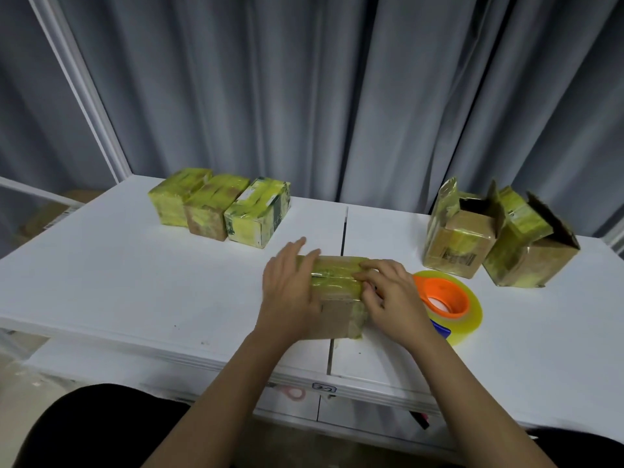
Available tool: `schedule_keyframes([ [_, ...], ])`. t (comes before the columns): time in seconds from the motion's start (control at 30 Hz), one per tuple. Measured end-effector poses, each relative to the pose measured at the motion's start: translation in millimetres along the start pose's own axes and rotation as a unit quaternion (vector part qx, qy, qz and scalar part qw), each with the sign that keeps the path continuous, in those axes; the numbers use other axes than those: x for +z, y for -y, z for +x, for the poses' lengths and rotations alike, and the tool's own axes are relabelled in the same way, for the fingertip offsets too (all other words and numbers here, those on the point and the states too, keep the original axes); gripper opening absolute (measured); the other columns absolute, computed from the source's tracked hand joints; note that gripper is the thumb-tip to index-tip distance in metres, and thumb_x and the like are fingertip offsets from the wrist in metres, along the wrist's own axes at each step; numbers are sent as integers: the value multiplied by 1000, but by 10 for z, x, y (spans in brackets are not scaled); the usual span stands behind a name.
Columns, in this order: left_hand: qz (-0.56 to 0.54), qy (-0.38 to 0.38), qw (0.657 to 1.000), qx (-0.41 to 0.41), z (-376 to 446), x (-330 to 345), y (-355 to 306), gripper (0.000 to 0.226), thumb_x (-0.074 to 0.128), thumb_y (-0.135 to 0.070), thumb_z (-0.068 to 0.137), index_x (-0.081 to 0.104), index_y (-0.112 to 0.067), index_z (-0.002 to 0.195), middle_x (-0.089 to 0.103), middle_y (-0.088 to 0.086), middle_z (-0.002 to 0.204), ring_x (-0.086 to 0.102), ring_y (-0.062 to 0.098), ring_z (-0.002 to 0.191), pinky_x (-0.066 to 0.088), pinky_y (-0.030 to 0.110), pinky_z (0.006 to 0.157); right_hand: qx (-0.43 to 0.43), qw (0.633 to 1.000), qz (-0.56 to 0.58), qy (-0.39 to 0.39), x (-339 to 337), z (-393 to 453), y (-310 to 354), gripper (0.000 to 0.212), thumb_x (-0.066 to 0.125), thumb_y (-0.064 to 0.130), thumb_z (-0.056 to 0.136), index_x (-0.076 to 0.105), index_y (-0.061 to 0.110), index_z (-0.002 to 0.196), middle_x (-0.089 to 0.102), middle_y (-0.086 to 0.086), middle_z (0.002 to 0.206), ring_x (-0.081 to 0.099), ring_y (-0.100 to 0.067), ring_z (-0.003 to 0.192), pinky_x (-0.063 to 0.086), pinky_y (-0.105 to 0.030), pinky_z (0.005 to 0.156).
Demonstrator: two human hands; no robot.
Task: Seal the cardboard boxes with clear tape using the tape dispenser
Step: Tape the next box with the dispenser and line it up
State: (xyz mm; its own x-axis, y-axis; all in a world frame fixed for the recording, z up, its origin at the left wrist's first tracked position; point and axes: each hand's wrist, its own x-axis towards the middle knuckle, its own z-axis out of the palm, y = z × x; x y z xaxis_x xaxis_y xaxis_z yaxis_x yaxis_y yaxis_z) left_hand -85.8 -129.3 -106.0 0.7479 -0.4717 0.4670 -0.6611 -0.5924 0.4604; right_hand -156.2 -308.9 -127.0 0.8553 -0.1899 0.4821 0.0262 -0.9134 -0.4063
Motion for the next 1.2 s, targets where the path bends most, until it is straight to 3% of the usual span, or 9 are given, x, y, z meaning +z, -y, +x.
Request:
schedule_keyframes([
  [0.1, 87, 120, 989, 3, 117, 194, -93, 85, -5, -53, 77, 23, -21, 150, 14, 1, 159, 6, 20, 147, 1, 44, 117, 51, 995, 83, -9, 56, -29, 33, 31, 43, 21, 92, 69, 16, 109, 60, 5, 118, 48, -14, 113, 38, -29, 96],
  [0.23, 168, 146, 975, 20, 161, 333, 8, 88, -14, -62, 79, 20, -25, 151, 18, 0, 158, 13, 20, 147, 7, 45, 118, 144, 971, 189, -42, -40, -134, 18, 31, 44, 13, 101, 58, 18, 127, 57, 5, 128, 50, -13, 121, 38, -27, 102],
  [0.33, 171, 139, 975, 32, 172, 349, 56, 97, -23, -68, 80, 29, -23, 149, 27, 3, 155, 23, 24, 144, 13, 46, 116, 187, 980, -50, -37, -166, -202, -184, 46, 54, 23, 94, 46, 10, 137, 52, -8, 132, 44, -26, 125, 30, -34, 104],
  [0.5, 185, 165, 969, 22, 190, 324, 36, 112, -43, -68, 60, 9, -29, 152, 9, -5, 160, 6, 18, 148, 4, 41, 118, 308, 898, -267, 169, -163, -180, -363, 67, 50, 50, 92, 27, 13, 143, 44, -10, 136, 51, -29, 119, 26, -50, 111],
  [0.7, 182, 170, 969, 7, 196, 320, 1, 113, -42, -70, 58, 10, -31, 152, 8, -8, 160, 4, 16, 148, 2, 39, 118, 291, 924, -219, 120, -320, -92, -457, 47, 44, 41, 97, 37, 19, 138, 65, -7, 114, 58, -29, 108, 29, -45, 105],
  [0.87, 182, 178, 967, 9, 256, 384, -136, 117, -41, -71, 56, 15, -31, 151, 11, -7, 160, 6, 17, 147, 3, 40, 117, 299, 953, 48, 8, -1010, 117, -348, 35, 52, 36, 96, 57, 29, 130, 67, -1, 111, 59, -28, 104, 45, -35, 82],
  [0.97, 156, 197, 968, 24, 370, 470, -309, 90, -22, -65, 79, 17, -28, 151, 14, -5, 159, 7, 17, 147, 1, 40, 117, 204, 978, 39, 23, -1347, 214, -175, 37, 52, 33, 96, 54, 35, 133, 63, 11, 110, 57, -17, 103, 46, -33, 82],
  [1.1, 11, 235, 971, -32, 580, 383, -428, 49, 8, -38, 103, 10, -30, 151, 5, -10, 160, -6, 9, 147, -18, 40, 113, 163, 985, 17, 53, -1622, 389, -46, 33, 50, 34, 97, 58, 32, 129, 64, 9, 117, 58, -15, 105, 44, -30, 82],
  [1.2, -189, 164, 963, -104, 727, 143, -492, 44, 13, -33, 104, 25, -33, 147, 11, -9, 158, 0, 10, 147, -8, 37, 116, 144, 984, 8, 105, -1669, 495, -8, 29, 50, 34, 98, 62, 30, 124, 66, 7, 109, 59, -15, 99, 41, -28, 77],
])
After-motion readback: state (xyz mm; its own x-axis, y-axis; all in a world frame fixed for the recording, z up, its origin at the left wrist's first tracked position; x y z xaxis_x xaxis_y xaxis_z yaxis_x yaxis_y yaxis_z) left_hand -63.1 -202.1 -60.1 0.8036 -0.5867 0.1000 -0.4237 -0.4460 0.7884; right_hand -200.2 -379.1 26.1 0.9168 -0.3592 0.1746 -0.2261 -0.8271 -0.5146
